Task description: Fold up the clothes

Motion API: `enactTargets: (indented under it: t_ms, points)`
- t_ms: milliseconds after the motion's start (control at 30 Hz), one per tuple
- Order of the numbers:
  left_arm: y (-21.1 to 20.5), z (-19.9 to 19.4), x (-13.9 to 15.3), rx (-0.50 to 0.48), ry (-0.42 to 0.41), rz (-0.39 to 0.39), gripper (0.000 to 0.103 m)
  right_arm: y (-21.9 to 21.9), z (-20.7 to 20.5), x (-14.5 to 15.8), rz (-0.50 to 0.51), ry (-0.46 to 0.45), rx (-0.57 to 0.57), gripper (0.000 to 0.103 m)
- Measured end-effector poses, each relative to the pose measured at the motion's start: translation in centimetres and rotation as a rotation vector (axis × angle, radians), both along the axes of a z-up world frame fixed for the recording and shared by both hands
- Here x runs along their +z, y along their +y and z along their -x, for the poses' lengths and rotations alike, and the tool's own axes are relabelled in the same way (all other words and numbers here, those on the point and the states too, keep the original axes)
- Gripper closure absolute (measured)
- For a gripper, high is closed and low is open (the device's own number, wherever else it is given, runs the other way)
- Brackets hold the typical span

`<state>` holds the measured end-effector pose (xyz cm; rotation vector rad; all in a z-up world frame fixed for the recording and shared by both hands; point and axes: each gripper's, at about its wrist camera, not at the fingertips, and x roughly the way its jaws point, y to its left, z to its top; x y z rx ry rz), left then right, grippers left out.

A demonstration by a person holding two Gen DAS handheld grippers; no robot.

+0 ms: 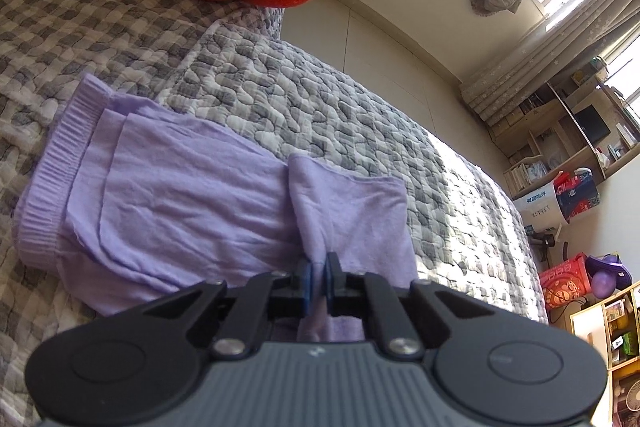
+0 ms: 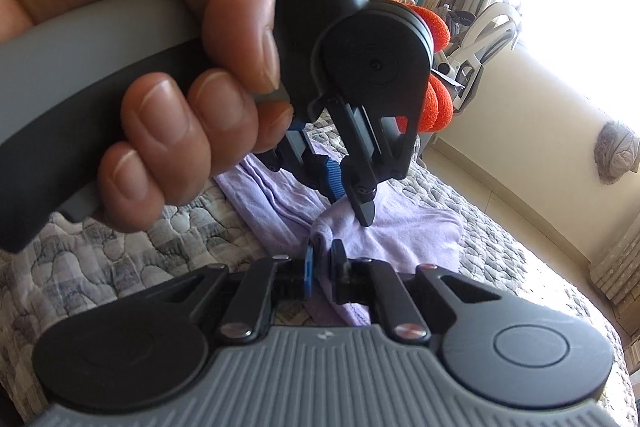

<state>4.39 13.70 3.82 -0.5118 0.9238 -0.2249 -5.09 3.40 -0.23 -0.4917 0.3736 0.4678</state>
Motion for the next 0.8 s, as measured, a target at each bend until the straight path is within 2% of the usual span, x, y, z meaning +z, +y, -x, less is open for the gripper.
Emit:
enactTargets:
  t_ms: [233, 433, 667, 800]
  points:
    - [1.6, -0.3, 1.2, -0.012, -0.011, 0.015, 0.098, 0.6, 0.1, 0.8, -0.070, 0.000, -0.014, 0.098]
    - [4.7, -0.4, 2.0, 0.019, -0.065, 0.046, 0.098, 2.8, 1.0, 0.8, -0.091, -0.035, 0.006, 0.098]
    - [7.9, -0.6, 1.3, 0.075, -0.088, 0.047, 0.103, 5.9, 1.1, 0.3, -0.104, 0.056, 0.037, 0.098]
    - [9.4, -0.7, 0.9, 0.099, -0.093, 0.045, 0.103, 6.1, 0.6, 1.2, -0.159, 0.087, 0.036, 0.098]
